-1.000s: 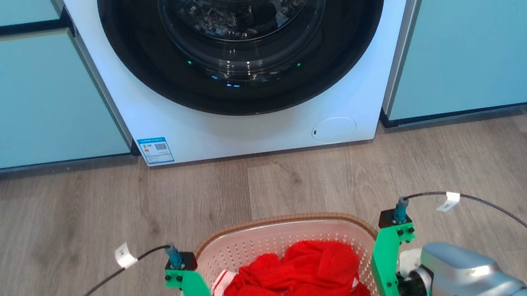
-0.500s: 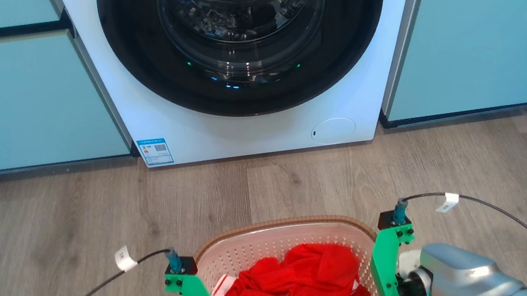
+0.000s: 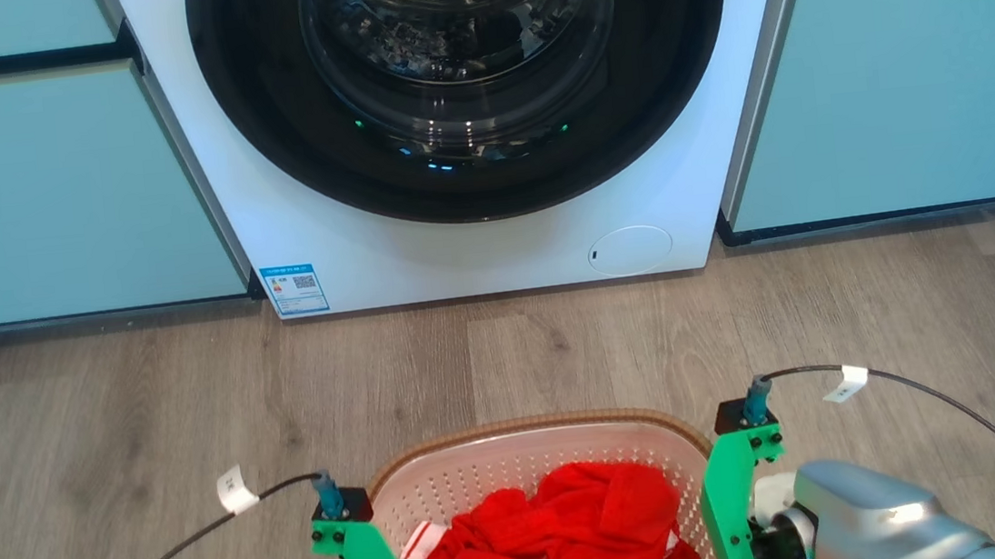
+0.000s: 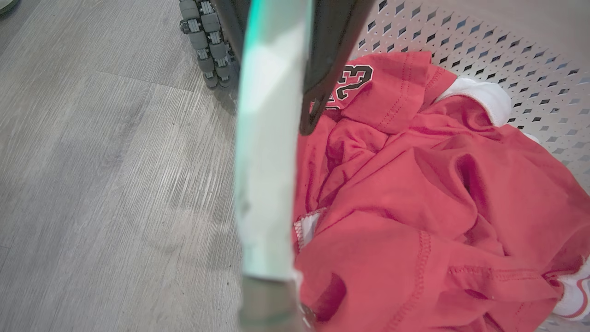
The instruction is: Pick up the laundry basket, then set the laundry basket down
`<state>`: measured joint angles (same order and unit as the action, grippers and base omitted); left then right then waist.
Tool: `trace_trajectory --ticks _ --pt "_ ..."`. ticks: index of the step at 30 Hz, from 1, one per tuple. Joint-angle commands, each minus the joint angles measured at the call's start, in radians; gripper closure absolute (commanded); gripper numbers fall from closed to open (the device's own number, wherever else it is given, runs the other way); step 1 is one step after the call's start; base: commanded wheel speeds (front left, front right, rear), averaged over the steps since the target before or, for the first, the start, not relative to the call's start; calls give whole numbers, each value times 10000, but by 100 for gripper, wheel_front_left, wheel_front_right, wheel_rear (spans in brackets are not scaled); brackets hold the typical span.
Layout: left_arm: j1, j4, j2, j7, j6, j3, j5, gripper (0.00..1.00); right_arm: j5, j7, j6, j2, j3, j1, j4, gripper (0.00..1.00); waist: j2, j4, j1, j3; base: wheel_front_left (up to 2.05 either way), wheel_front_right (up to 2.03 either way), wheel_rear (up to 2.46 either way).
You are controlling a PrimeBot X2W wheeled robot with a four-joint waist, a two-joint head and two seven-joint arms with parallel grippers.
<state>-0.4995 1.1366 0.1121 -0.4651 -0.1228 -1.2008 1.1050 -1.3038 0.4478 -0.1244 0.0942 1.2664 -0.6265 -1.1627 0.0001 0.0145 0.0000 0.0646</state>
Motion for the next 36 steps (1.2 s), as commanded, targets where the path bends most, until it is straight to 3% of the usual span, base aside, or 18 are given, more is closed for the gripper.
trace_trajectory --ticks 1,36 --pt "-709 -145 125 55 -78 -15 34 100 -38 -94 -63 -190 27 -239 162 100 -1 2 0 1 0 0 0" --pt "-837 -22 130 311 -79 -560 716 100 -23 -60 -63 -141 99 -291 12 100 -1 -52 0 24 0 0 0"
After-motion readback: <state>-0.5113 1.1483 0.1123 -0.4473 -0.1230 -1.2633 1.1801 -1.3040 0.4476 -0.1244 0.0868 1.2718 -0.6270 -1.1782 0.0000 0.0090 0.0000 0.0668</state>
